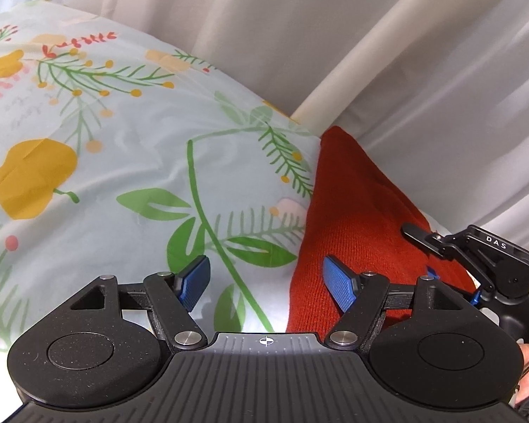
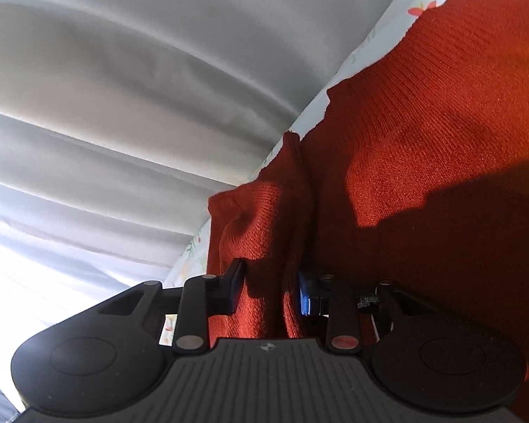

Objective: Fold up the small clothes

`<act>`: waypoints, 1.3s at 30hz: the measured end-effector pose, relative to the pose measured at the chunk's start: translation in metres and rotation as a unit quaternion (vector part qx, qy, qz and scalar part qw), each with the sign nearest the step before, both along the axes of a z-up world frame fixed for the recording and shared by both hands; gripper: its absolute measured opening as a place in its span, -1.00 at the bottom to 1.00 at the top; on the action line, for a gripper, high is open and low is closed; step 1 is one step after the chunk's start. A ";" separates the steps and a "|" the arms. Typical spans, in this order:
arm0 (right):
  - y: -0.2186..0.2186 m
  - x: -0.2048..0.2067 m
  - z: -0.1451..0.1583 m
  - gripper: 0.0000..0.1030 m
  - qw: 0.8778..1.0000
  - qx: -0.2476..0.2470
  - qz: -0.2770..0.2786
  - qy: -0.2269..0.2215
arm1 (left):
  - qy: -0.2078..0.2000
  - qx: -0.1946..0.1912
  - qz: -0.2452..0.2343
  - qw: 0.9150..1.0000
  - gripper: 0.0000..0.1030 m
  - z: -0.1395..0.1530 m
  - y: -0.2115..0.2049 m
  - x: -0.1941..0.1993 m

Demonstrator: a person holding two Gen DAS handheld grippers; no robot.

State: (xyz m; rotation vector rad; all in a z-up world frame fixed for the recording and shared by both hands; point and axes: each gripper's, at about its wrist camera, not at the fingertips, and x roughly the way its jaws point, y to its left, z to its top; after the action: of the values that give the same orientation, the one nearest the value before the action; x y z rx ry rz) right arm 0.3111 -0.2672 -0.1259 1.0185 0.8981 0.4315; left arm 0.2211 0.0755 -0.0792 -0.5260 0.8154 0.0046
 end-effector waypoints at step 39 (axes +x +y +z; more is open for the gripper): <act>-0.032 -0.097 0.042 -0.04 0.987 -0.155 -0.022 -0.035 | 0.007 0.013 -0.179 0.984 0.58 -0.003 -0.062 -0.022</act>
State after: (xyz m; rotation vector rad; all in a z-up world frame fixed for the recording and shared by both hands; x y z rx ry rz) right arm 0.2143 -0.2990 -0.0842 0.7324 0.8472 0.2768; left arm 0.1990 0.0139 -0.0818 -0.3494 0.9140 -0.3110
